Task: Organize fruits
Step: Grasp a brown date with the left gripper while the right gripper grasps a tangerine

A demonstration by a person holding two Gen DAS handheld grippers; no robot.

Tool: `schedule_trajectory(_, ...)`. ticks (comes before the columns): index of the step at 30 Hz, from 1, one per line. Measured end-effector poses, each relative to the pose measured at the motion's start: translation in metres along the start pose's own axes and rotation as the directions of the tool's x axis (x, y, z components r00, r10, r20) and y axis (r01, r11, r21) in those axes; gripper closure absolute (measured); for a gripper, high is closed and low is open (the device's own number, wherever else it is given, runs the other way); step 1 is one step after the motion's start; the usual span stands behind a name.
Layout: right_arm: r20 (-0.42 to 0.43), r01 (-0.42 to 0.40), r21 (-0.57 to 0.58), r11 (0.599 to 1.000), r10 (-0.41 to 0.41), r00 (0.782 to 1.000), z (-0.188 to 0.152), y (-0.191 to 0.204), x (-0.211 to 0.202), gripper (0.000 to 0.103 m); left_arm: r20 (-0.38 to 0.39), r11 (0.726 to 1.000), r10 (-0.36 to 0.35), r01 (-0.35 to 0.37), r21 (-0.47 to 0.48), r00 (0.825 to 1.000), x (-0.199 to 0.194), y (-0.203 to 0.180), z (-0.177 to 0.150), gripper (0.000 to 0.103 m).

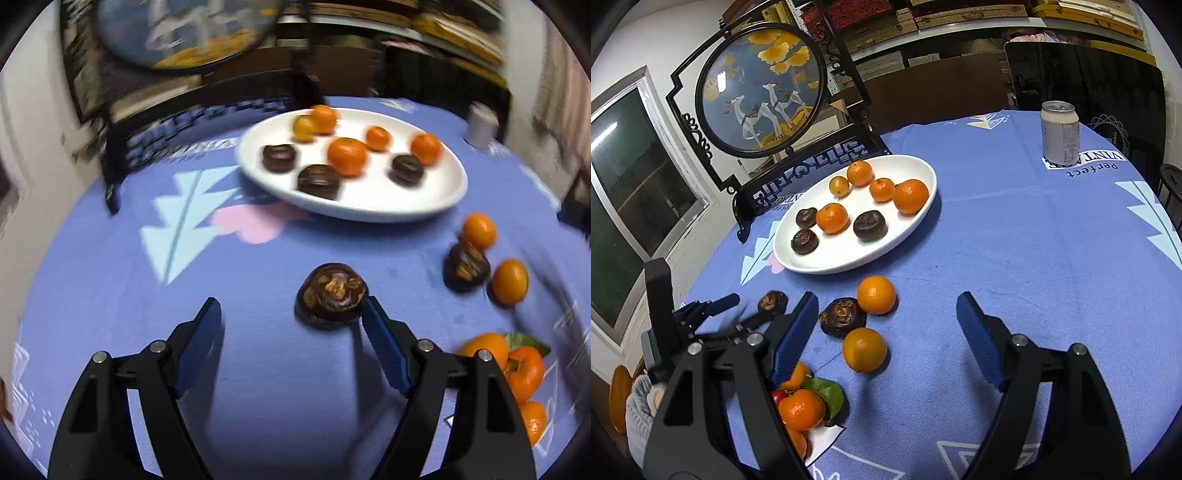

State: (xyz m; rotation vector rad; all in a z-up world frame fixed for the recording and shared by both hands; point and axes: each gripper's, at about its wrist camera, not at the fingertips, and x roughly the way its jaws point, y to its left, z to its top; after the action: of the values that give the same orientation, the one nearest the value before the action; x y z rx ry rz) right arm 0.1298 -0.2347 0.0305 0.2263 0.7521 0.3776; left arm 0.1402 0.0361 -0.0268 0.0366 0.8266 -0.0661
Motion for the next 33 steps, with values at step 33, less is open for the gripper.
schedule_trajectory(33, -0.174, 0.032, -0.131, 0.991, -0.055, 0.983, -0.035, 0.026, 0.050, 0.062, -0.017, 0.995, -0.089, 0.089, 0.039, 0.996, 0.013, -0.014, 0.002, 0.024)
